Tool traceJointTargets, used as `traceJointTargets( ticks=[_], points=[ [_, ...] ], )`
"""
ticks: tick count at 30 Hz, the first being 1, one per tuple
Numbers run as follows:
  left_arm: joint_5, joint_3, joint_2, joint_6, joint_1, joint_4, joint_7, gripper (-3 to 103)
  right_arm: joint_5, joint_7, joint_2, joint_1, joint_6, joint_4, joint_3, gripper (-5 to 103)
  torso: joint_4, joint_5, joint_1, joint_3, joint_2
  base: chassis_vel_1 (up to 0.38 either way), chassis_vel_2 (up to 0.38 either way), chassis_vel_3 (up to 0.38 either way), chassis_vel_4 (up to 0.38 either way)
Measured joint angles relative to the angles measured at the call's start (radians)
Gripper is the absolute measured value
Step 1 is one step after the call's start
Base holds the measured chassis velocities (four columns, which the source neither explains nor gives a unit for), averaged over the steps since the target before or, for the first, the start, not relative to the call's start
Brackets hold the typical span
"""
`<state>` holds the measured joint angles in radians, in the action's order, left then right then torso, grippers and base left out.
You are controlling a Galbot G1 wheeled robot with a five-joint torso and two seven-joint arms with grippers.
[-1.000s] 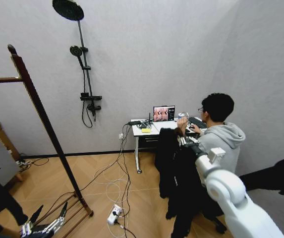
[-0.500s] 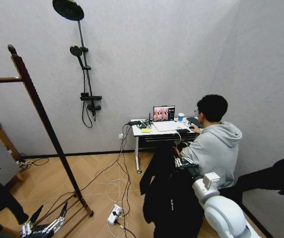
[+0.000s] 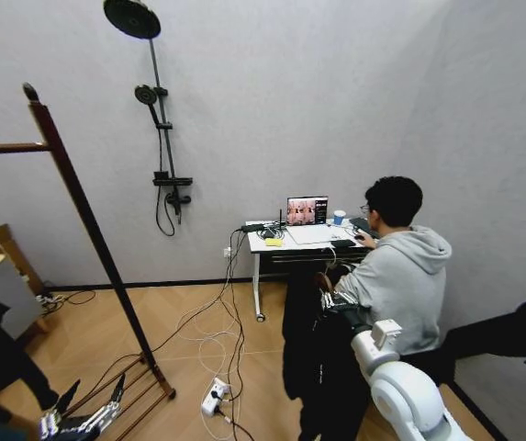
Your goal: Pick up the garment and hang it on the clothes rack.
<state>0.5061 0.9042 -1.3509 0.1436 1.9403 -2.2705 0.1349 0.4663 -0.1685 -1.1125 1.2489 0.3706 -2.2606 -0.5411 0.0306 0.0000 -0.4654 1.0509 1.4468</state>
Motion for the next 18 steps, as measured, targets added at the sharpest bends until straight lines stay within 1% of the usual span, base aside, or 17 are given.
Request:
traceJointTargets(
  ticks=[7, 10, 18],
  points=[
    [0.0, 0.0, 0.0, 0.0, 0.0, 0.0, 0.0, 100, -0.001, 0.0, 0.018, -0.007, 0.0, -0.005, 0.001, 9, 0.0, 0.0, 0.0, 0.0, 0.0, 0.081, 0.073, 0.08, 0.075],
    [0.0, 0.0, 0.0, 0.0, 0.0, 0.0, 0.0, 100, 0.012, 0.006, 0.05, -0.023, 0.01, -0.009, 0.001, 9, -0.0002, 0.0001, 0.0, 0.0, 0.0, 0.097, 0.087, 0.098, 0.104],
    [0.0, 0.0, 0.0, 0.0, 0.0, 0.0, 0.0, 100, 0.012, 0.013, 0.062, -0.038, 0.013, -0.005, 0.005, 9, -0.0002, 0.0, 0.0, 0.0, 0.0, 0.113, 0.103, 0.111, 0.114]
  ],
)
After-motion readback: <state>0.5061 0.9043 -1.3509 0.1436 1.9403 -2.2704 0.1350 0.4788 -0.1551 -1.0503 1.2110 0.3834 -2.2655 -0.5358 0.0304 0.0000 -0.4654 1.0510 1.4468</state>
